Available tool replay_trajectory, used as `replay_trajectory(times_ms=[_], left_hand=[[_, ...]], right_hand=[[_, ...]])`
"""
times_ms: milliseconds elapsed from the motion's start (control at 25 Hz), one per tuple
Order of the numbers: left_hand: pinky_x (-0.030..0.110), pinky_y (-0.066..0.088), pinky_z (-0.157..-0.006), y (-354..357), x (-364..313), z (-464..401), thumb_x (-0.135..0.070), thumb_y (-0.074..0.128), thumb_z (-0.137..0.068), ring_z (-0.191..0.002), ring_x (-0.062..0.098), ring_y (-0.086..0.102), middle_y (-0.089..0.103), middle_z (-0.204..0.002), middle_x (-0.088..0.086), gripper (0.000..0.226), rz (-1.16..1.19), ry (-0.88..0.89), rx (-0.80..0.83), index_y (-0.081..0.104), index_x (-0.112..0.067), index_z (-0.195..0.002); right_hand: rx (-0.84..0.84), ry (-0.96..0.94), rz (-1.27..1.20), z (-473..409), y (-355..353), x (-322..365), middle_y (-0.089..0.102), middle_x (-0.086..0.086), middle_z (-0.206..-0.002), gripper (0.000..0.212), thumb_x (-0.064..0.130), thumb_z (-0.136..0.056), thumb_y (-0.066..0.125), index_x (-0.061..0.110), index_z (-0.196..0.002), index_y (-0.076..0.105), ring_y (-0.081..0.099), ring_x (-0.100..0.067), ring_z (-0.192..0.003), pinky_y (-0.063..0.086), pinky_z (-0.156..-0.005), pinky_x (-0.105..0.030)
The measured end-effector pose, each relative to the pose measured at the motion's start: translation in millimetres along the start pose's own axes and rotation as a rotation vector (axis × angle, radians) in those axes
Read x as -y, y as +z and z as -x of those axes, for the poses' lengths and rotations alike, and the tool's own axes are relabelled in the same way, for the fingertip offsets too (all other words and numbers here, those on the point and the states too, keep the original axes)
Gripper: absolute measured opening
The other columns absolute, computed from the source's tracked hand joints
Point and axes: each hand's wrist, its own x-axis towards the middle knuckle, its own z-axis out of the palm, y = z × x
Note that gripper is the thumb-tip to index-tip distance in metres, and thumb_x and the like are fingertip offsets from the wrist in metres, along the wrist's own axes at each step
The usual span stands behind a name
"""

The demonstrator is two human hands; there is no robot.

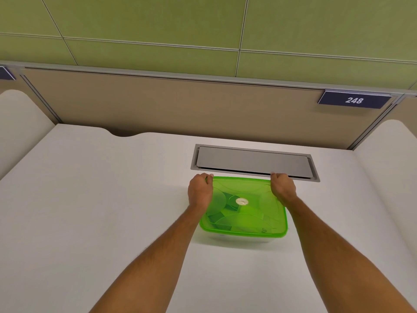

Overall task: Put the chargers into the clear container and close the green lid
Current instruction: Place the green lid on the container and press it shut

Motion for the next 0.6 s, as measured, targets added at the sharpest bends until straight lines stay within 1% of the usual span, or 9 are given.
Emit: replay_trajectory(times_ms=[160,240,320,360,400,440,480,520,600], left_hand=[[0.033,0.036,-0.059,0.9,0.1,0.0,-0.026,0.047,-0.099,-0.072,0.038,0.059,0.064,-0.077,0.024,0.038,0.018,-0.006,-0.002,0.056,-0.002,-0.071],[0.033,0.034,-0.058,0.6,-0.3,-0.1,-0.027,0.048,-0.098,-0.066,0.036,0.054,0.064,-0.075,0.023,0.037,0.036,-0.014,-0.004,0.051,-0.009,-0.066],[0.033,0.034,-0.058,0.3,-0.2,-1.0,-0.028,0.048,-0.098,-0.064,0.032,0.051,0.063,-0.074,0.022,0.037,0.046,-0.024,-0.006,0.048,-0.012,-0.064],[0.033,0.035,-0.058,0.8,0.8,-1.3,-0.028,0.048,-0.098,-0.064,0.032,0.052,0.064,-0.075,0.022,0.037,0.045,-0.033,-0.004,0.048,-0.013,-0.064],[0.033,0.036,-0.058,1.4,1.7,-1.1,-0.029,0.048,-0.098,-0.064,0.031,0.052,0.064,-0.076,0.021,0.037,0.044,-0.043,0.000,0.048,-0.012,-0.065],[0.032,0.036,-0.058,1.8,2.1,-0.6,-0.030,0.048,-0.098,-0.064,0.029,0.052,0.065,-0.076,0.020,0.037,0.051,-0.057,0.005,0.051,-0.011,-0.066],[0.031,0.037,-0.059,1.8,2.2,-0.3,-0.032,0.049,-0.098,-0.065,0.027,0.053,0.066,-0.076,0.017,0.037,0.072,-0.076,0.012,0.055,-0.009,-0.070],[0.030,0.039,-0.062,0.8,1.7,0.5,-0.034,0.049,-0.097,-0.069,0.026,0.056,0.067,-0.078,0.013,0.035,0.106,-0.097,0.017,0.061,-0.008,-0.078],[0.030,0.040,-0.069,-4.0,1.3,1.7,-0.039,0.048,-0.097,-0.080,0.025,0.059,0.068,-0.088,0.009,0.034,0.154,-0.132,0.008,0.066,-0.010,-0.093]], right_hand=[[-0.012,-0.006,0.000,-1.0,1.5,-3.1,0.068,-0.025,-0.089,0.045,0.033,-0.102,0.034,0.007,-0.071,0.054,0.063,-0.035,-0.086,0.038,-0.071,-0.032],[-0.014,-0.007,-0.005,0.5,0.8,-3.2,0.064,-0.019,-0.080,0.049,0.035,-0.102,0.035,0.010,-0.063,0.051,0.064,-0.036,-0.087,0.038,-0.071,-0.032],[-0.031,-0.013,-0.022,3.6,0.0,-2.7,0.062,-0.017,-0.077,0.052,0.038,-0.102,0.034,0.013,-0.058,0.047,0.064,-0.038,-0.088,0.040,-0.071,-0.034],[-0.045,-0.013,-0.026,6.1,-0.4,-2.6,0.064,-0.020,-0.081,0.054,0.041,-0.102,0.033,0.011,-0.061,0.051,0.064,-0.039,-0.089,0.042,-0.073,-0.035],[-0.056,-0.009,-0.021,9.4,-1.5,-2.5,0.067,-0.023,-0.088,0.057,0.045,-0.101,0.030,0.008,-0.070,0.059,0.064,-0.039,-0.092,0.044,-0.076,-0.037],[-0.060,-0.004,-0.006,12.9,-2.8,-2.5,0.068,-0.025,-0.097,0.062,0.050,-0.100,0.027,0.004,-0.082,0.065,0.063,-0.039,-0.095,0.045,-0.080,-0.038],[-0.054,0.000,0.017,16.4,-4.3,-2.8,0.068,-0.025,-0.103,0.067,0.055,-0.099,0.024,0.003,-0.093,0.067,0.062,-0.039,-0.099,0.046,-0.083,-0.040],[-0.046,0.008,0.043,21.2,-6.7,-3.7,0.067,-0.024,-0.108,0.072,0.059,-0.097,0.021,0.004,-0.100,0.067,0.062,-0.039,-0.101,0.046,-0.086,-0.040],[-0.038,0.024,0.091,32.8,-11.2,-7.5,0.065,-0.022,-0.115,0.076,0.064,-0.094,0.017,0.007,-0.107,0.064,0.060,-0.039,-0.106,0.045,-0.088,-0.041]])
